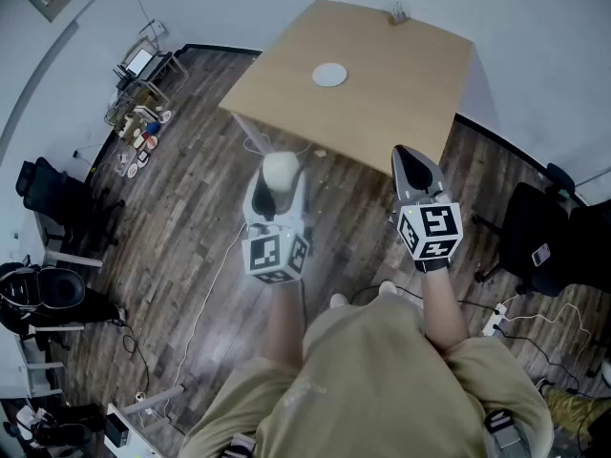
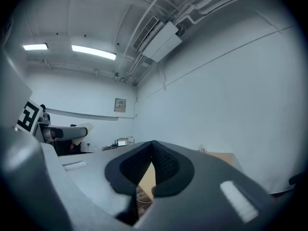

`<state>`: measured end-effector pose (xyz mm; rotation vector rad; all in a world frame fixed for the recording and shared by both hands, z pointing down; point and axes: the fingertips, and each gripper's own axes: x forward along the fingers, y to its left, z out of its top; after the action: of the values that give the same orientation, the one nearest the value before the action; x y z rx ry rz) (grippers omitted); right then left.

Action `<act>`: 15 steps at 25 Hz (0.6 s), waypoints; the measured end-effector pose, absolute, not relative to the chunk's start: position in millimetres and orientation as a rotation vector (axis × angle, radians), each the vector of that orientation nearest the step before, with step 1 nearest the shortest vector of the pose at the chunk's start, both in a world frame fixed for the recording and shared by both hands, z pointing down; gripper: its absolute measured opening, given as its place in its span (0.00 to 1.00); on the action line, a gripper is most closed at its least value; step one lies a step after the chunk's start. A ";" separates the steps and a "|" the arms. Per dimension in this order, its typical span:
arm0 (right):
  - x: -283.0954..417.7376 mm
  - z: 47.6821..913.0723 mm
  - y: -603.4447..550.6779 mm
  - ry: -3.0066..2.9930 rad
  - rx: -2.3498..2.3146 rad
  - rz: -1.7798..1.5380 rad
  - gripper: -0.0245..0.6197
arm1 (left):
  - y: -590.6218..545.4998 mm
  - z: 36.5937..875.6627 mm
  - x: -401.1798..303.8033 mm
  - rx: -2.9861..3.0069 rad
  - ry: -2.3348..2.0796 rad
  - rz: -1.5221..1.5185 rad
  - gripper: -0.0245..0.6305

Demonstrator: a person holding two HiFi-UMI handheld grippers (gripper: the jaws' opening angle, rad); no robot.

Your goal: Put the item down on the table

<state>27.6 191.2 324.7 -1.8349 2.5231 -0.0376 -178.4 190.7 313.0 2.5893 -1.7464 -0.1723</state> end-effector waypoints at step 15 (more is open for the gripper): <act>-30.2 335.5 233.3 2.447 -1.907 -0.144 0.05 | 234.2 319.2 -220.6 2.705 -1.651 -0.109 0.52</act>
<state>-30.2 233.3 335.5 -1.9066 2.4468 -0.1435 -220.6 234.2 319.2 2.7050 -1.6509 -0.1092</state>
